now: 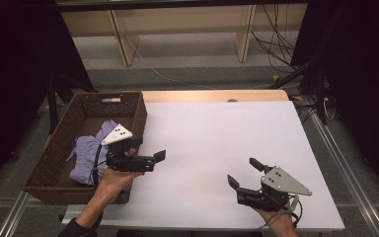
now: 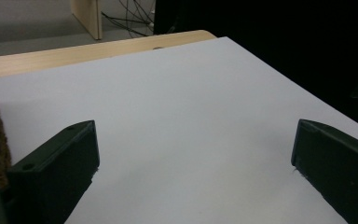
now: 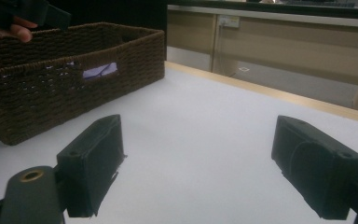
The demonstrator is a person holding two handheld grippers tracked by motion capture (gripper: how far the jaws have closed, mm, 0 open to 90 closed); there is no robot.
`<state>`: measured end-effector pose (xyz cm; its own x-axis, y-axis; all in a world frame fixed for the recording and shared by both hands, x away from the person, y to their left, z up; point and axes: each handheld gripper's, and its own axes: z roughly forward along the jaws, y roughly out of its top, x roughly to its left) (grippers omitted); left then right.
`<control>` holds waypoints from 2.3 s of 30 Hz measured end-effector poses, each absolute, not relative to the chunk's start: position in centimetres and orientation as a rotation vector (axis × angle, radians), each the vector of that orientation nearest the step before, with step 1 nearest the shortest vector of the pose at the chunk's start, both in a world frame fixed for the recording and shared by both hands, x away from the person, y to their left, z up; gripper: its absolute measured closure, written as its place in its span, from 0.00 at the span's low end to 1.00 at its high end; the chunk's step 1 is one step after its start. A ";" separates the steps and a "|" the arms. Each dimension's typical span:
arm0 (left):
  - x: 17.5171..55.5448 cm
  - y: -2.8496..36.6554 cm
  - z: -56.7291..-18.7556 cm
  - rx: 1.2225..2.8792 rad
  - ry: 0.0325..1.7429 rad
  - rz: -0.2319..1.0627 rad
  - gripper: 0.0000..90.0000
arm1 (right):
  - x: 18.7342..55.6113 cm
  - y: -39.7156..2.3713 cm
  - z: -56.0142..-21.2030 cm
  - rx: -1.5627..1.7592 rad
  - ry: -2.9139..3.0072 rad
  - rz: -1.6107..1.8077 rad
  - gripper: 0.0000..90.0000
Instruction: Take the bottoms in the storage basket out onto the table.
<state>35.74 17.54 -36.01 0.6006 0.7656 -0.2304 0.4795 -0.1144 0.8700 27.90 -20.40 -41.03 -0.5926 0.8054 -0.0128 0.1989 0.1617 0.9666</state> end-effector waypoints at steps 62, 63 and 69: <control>42.8 28.5 -37.2 1.785 1.437 0.461 0.02 | 28.2 -20.4 -41.2 0.958 1.921 1.444 0.20; 42.9 28.6 -37.3 1.791 1.444 0.457 0.02 | 28.2 -20.4 -41.2 0.954 1.922 1.441 0.20; 43.1 29.4 -37.7 1.808 1.476 0.460 0.02 | 28.2 -20.5 -41.2 0.958 1.919 1.444 0.20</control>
